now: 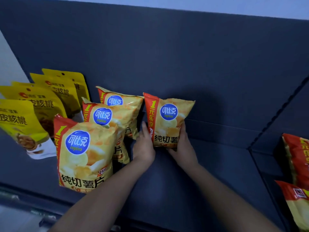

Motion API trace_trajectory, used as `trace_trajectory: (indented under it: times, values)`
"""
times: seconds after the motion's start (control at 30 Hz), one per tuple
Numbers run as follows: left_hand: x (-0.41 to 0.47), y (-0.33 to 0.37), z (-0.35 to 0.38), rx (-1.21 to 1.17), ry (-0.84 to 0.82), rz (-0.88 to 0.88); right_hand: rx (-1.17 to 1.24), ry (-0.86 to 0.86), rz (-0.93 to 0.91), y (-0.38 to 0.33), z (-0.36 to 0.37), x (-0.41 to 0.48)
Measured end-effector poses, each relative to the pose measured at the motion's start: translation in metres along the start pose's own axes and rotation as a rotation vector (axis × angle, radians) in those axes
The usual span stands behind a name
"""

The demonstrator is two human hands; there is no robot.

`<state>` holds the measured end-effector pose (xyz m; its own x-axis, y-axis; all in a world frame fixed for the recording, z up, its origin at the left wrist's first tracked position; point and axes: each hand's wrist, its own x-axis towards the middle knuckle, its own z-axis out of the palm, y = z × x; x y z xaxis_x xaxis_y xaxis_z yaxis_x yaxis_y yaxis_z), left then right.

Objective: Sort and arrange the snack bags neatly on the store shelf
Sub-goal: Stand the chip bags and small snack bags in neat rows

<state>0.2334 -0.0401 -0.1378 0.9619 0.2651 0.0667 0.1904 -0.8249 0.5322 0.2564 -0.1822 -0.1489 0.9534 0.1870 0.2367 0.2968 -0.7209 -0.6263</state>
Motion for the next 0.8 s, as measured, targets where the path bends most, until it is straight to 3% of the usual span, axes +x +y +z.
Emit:
trace_trajectory:
  times: [0.27,0.43,0.53,0.63,0.8]
  values:
    - [-0.011,-0.001,-0.003,-0.123,-0.084,-0.028,-0.075,-0.044,0.074,-0.003,-0.013,-0.014]
    - [-0.044,0.014,-0.014,-0.259,0.019,-0.128,-0.155,-0.116,0.134,-0.003,-0.026,-0.034]
    - [-0.074,0.032,-0.013,-0.290,-0.013,0.047,-0.240,-0.156,0.178,0.001,-0.045,-0.045]
    - [-0.092,0.054,-0.009,-0.229,-0.118,0.395,-0.350,-0.147,0.172,0.008,-0.076,-0.061]
    - [-0.115,0.110,0.012,0.013,-0.351,0.770,-0.525,0.022,0.195,0.020,-0.159,-0.105]
